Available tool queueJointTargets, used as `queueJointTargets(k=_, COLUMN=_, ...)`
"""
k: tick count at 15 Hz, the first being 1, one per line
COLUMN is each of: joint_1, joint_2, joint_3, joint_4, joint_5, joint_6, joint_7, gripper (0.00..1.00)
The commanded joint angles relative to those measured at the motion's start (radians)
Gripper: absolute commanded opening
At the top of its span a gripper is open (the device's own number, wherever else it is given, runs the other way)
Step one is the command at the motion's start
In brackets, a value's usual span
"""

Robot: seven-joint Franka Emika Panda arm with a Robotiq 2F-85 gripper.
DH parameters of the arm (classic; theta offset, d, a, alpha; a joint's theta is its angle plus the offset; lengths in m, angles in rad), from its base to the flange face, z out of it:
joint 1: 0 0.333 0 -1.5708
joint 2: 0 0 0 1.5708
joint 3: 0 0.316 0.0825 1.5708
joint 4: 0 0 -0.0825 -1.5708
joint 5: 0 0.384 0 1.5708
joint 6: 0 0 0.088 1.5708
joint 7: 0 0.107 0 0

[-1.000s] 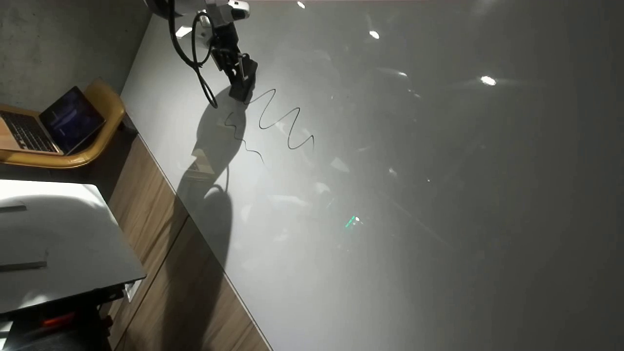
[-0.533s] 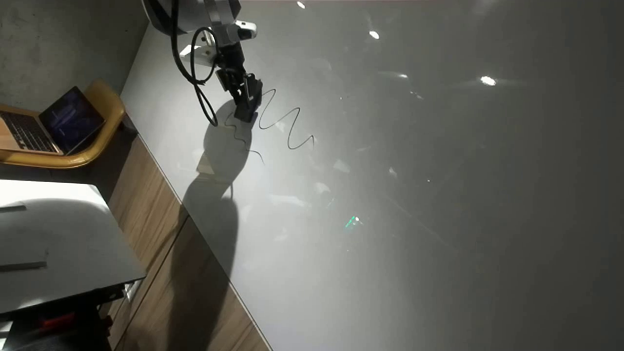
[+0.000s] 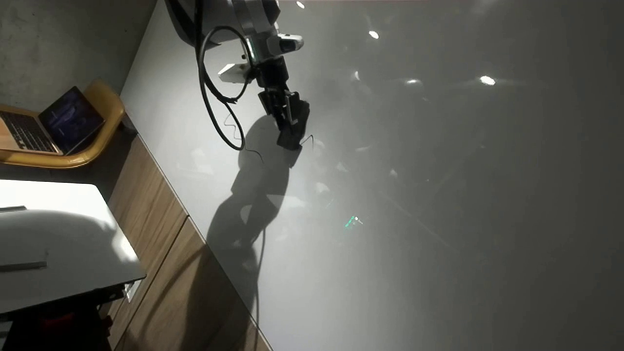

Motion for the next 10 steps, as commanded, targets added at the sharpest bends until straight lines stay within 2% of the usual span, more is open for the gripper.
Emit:
queueJointTargets(k=1, joint_1=-0.054, joint_2=-0.033, joint_3=-0.069, joint_4=0.004, joint_5=0.015, joint_6=0.058, joint_7=-0.046, gripper=0.29)
queueJointTargets(k=5, joint_1=-0.068, joint_2=-0.041, joint_3=-0.102, joint_4=-0.01, joint_5=0.047, joint_6=0.099, joint_7=-0.062, gripper=0.29)
queueJointTargets(k=10, joint_1=-0.035, joint_2=-0.034, joint_3=-0.097, joint_4=-0.048, joint_5=0.128, joint_6=0.15, joint_7=-0.095, gripper=0.29)
